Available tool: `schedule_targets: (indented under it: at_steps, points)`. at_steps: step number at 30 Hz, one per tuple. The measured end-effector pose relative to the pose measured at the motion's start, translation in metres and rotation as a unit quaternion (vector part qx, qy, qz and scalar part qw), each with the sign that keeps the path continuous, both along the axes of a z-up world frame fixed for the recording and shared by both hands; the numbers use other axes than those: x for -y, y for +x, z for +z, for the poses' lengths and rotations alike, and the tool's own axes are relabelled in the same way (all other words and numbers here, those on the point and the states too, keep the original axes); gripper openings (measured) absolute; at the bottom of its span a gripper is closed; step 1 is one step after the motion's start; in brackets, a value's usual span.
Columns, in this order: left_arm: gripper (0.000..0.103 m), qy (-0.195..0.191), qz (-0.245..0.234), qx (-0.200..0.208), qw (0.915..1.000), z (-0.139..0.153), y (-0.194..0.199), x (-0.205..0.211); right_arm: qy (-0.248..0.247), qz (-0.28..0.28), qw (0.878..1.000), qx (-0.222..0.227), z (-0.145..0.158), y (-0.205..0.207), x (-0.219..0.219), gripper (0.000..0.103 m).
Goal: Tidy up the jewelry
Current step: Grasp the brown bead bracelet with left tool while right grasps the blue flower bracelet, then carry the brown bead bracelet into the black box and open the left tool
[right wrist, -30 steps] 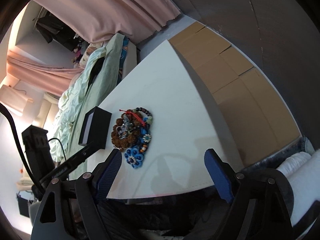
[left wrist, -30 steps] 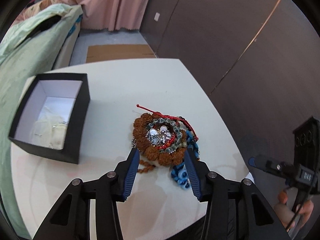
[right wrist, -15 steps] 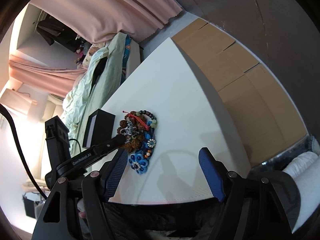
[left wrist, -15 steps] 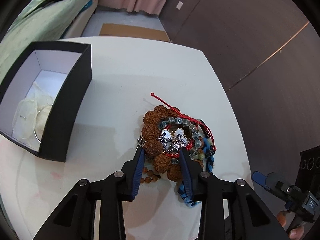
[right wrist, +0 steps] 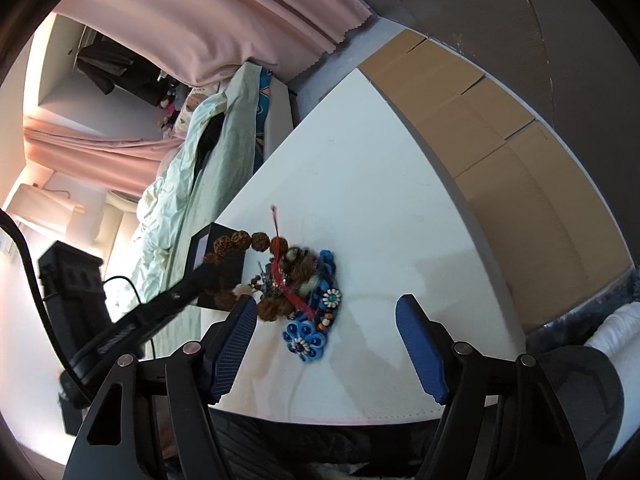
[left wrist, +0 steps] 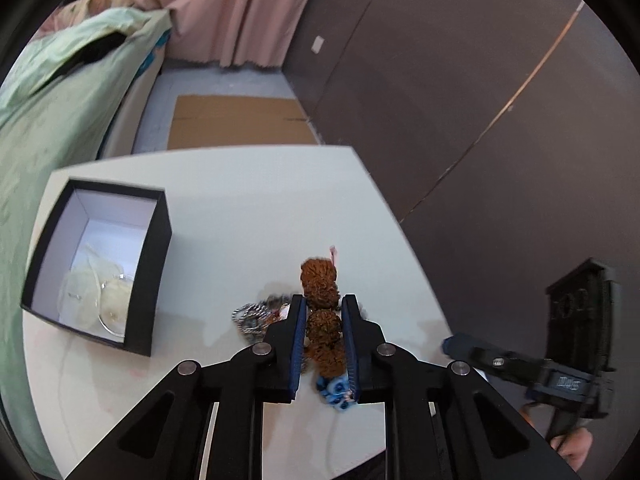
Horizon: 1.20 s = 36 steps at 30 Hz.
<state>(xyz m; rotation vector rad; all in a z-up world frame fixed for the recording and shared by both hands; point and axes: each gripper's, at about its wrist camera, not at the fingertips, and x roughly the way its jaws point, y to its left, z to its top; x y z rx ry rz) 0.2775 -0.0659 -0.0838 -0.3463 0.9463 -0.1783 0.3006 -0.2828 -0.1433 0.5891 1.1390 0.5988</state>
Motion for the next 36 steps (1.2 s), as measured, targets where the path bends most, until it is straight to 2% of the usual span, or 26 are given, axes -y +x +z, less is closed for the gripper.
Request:
schedule_targets:
  at_steps: [7,12,19,24,25,26,28,31,36]
  points:
    - [0.018,0.000,-0.011,0.034,0.9994,0.028,-0.015,0.000,0.010,0.009,1.000,-0.005,-0.001,0.004,-0.010,0.073]
    - [0.018,0.001,-0.005,0.058,0.9983,0.048,-0.021,-0.009,0.003,0.021,1.000,-0.017,-0.007,0.008,-0.025,0.065]
    - [0.018,0.001,0.008,0.079,0.9968,0.066,-0.029,-0.028,-0.108,0.043,0.993,-0.001,-0.009,0.017,-0.063,0.047]
    - [0.018,-0.001,0.018,0.081,0.9966,0.067,-0.030,-0.044,-0.186,0.059,0.981,0.018,-0.009,0.025,-0.091,0.043]
    - [0.018,-0.001,0.020,0.082,0.9965,0.067,-0.031,-0.047,-0.198,0.063,0.978,0.018,-0.010,0.026,-0.095,0.037]
    - [0.018,-0.002,0.023,0.083,0.9963,0.068,-0.031,-0.050,-0.214,0.068,0.974,0.016,-0.012,0.027,-0.099,0.025]
    - [0.018,-0.004,0.027,0.086,0.9959,0.071,-0.034,-0.056,-0.248,0.061,0.966,0.023,-0.012,0.030,-0.104,0.010]
    - [0.018,-0.007,0.036,0.091,0.9952,0.074,-0.039,-0.067,-0.224,0.048,0.973,0.010,-0.009,0.033,-0.098,0.009]
    - [0.018,-0.009,0.049,0.098,0.9940,0.077,-0.045,-0.086,-0.175,0.040,0.983,0.024,0.008,0.029,-0.090,0.009]
